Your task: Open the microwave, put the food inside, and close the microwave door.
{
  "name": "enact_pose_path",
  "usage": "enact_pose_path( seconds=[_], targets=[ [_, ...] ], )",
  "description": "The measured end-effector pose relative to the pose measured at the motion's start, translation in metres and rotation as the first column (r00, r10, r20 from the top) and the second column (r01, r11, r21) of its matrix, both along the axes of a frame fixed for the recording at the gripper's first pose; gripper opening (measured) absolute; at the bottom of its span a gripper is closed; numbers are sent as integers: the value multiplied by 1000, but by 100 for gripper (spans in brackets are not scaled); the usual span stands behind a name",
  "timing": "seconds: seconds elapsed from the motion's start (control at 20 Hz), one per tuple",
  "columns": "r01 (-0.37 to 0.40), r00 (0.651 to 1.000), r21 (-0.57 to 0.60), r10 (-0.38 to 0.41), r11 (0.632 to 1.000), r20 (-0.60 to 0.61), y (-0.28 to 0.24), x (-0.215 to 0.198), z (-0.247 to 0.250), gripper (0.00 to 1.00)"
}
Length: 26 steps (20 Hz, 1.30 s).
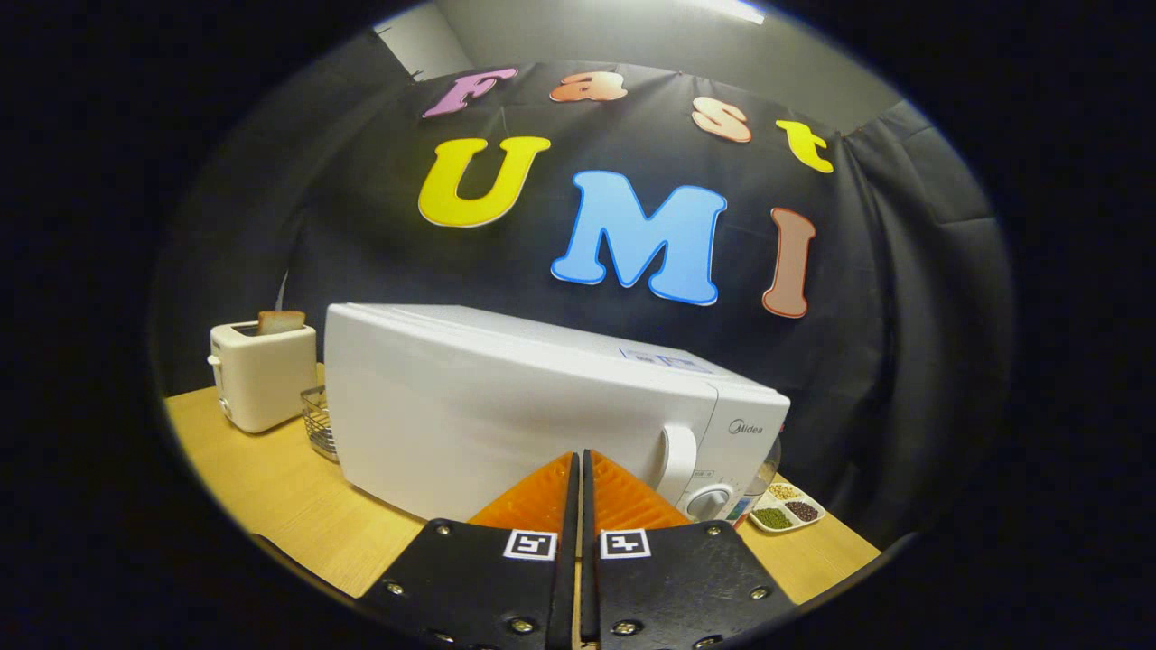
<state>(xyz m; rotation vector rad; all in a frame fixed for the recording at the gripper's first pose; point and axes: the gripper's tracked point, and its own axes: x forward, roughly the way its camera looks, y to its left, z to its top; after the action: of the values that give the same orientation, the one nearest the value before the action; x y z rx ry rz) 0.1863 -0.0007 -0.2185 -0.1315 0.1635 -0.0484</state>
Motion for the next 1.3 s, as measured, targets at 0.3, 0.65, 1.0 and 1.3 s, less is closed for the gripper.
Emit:
enact_pose_path(
  seconds=[0.3, 0.65, 1.0, 1.3],
  targets=[
    [-68, 997, 79, 65, 995, 47, 17, -52, 76, 3],
    [-53, 997, 155, 45, 987, 56, 8, -82, 141, 3],
    [-66, 983, 117, 45, 991, 175, 9, -107, 199, 30],
    [-11, 981, 55, 1, 998, 192, 12, -120, 217, 95]
  ],
)
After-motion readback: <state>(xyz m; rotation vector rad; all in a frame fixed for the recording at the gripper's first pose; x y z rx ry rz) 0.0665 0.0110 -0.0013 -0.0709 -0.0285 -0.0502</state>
